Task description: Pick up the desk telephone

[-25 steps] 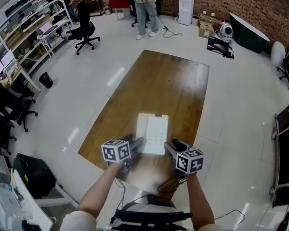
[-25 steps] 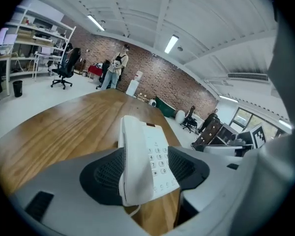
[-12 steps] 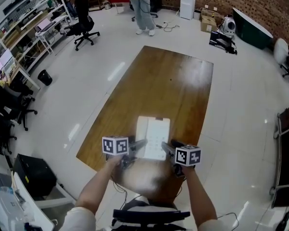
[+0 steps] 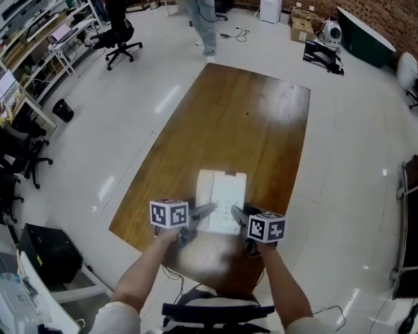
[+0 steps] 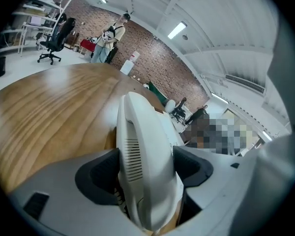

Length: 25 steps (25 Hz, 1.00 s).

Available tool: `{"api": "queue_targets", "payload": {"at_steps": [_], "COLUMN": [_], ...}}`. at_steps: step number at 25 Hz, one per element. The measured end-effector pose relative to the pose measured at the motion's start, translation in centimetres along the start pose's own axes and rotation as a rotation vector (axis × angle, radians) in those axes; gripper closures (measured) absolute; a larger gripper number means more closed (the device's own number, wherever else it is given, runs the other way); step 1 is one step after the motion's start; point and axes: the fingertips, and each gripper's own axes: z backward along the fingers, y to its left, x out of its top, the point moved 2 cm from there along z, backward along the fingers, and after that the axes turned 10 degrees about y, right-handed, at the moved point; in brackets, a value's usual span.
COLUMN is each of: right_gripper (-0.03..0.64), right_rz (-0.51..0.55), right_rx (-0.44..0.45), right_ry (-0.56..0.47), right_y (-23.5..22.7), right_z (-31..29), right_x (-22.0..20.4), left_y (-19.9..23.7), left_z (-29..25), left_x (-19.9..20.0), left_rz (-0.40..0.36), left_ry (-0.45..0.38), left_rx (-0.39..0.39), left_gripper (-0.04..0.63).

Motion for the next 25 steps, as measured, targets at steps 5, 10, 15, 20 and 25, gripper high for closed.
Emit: {"api": "queue_targets", "payload": {"at_steps": [5,10,15,20,25], "right_gripper": [0.424,0.430,0.434,0.439,0.439], "right_rz": [0.000,-0.007,-0.010,0.006,0.051], "right_rx": [-0.023,-0.020,-0.016,-0.044,-0.045], "right_ry": [-0.025,-0.035,-0.042,-0.070,-0.133], "right_y": [-0.3,-0.3,0.3,0.2,1.2], "right_z": [0.1,0.3,0.6,1.0,3.0], "right_x": [-0.2,-0.1,0.1,0.7,2.5], "left_y": [0.1,-0.6,-1.2,-1.8,-4.0], "left_z": [0.1,0.6,1.3,1.7,3.2], "left_x": [-0.2,-0.1,0.1,0.5,2.3], "left_rz": [0.013,0.002,-0.021,-0.042,-0.089], "left_ry": [-0.067,-0.106,-0.138,-0.164,-0.237], "left_rx": [0.021,0.046,0.064,0.071,0.081], "left_gripper": [0.261,0.262,0.262,0.264,0.264]}}
